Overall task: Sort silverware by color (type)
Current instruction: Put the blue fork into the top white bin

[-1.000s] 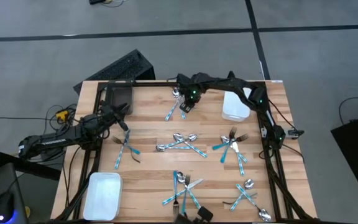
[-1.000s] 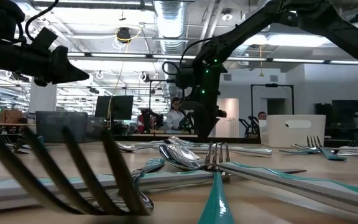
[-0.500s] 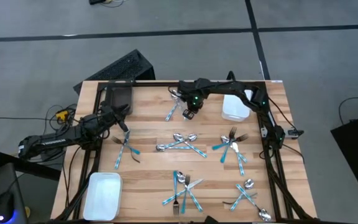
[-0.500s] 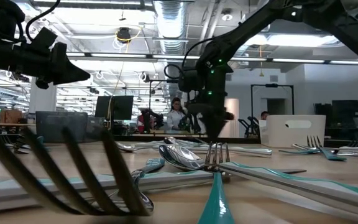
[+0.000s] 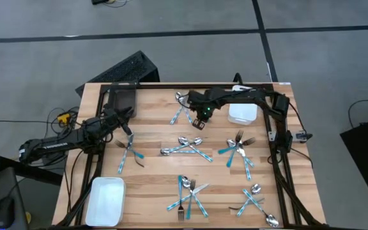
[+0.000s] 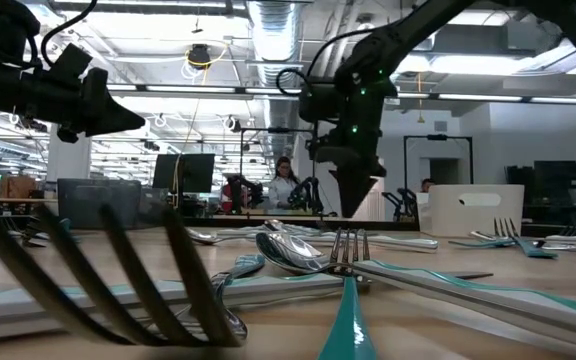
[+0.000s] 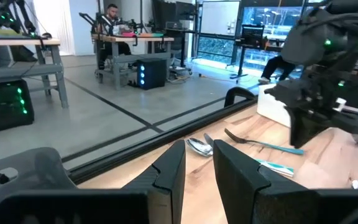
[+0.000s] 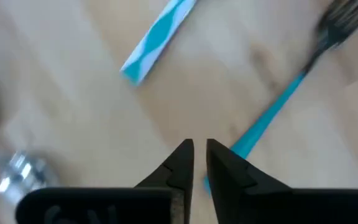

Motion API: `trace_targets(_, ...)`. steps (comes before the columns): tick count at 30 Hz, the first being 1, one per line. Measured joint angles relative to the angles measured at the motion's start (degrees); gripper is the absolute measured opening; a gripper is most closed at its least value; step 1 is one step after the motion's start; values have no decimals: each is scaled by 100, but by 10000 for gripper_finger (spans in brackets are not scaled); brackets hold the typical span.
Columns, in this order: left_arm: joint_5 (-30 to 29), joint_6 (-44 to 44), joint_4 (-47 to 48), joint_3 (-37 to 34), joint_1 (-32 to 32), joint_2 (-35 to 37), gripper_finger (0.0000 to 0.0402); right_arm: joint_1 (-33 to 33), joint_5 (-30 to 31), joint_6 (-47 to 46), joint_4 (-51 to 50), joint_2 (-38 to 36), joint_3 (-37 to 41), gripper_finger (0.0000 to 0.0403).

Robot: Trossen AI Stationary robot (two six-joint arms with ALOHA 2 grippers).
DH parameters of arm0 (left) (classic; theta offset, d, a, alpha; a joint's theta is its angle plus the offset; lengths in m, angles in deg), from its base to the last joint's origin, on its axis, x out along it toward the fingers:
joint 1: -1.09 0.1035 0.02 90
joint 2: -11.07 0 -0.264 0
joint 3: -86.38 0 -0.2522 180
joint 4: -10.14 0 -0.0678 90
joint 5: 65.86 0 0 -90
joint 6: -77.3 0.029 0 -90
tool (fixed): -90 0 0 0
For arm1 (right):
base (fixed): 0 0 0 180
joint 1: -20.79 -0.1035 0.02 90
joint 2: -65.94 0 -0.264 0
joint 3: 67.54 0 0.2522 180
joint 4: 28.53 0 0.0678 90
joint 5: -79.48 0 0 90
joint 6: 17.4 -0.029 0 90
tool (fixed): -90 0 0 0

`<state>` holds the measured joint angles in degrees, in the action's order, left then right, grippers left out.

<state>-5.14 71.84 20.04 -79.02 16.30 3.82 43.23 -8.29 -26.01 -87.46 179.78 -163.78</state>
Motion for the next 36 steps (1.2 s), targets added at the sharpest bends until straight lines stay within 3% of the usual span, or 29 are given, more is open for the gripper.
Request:
trace_targets(9, -98, -13, -10, 0, 0, 0, 71, 301, 206, -541, 175, 486, -6, 185)
trace_targets(14, -98, -17, -8, 0, 0, 0, 71, 285, 245, -541, 99, 608, -28, 202)
trace_targets(18, -102, 31, -8, 0, 0, 0, 71, 238, 247, -349, 93, 614, -23, 167)
trace_targets(27, -140, 28, -30, 0, 0, 0, 71, 391, 30, -103, -12, 595, -17, 23)
trace_targets(36, -139, 155, -10, 0, 0, 0, 71, 232, -52, 95, -348, 542, -8, 25)
